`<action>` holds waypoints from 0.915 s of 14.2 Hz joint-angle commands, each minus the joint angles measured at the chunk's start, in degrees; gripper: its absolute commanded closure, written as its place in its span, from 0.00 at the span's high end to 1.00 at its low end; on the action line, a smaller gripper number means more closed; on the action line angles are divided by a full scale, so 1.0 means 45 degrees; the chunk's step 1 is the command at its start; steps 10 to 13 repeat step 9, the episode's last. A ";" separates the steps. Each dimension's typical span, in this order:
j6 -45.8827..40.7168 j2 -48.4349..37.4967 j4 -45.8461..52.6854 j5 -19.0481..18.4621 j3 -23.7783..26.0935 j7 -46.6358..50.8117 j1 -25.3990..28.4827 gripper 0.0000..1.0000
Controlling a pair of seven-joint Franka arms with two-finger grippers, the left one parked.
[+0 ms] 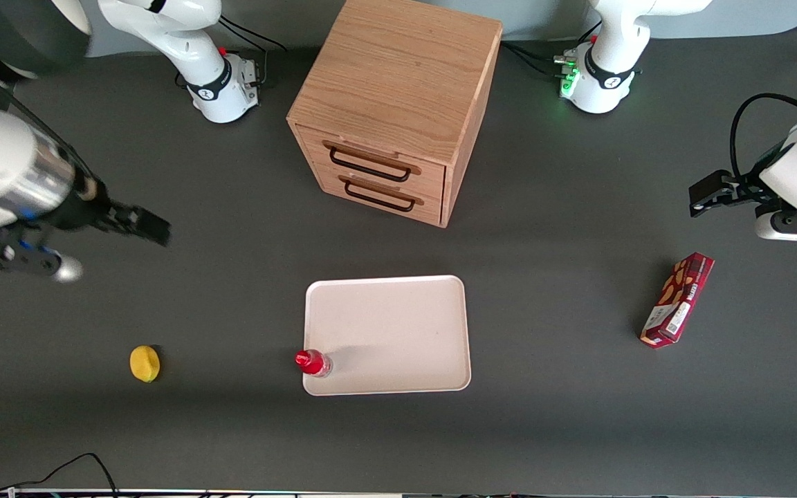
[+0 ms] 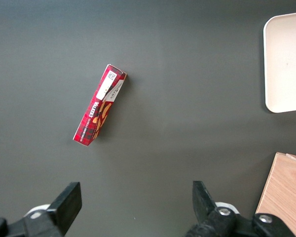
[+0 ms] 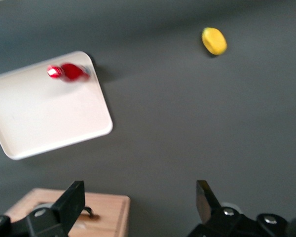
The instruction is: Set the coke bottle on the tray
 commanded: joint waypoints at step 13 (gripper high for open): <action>0.3099 -0.5642 -0.8672 0.1479 -0.3173 -0.3541 -0.0344 1.00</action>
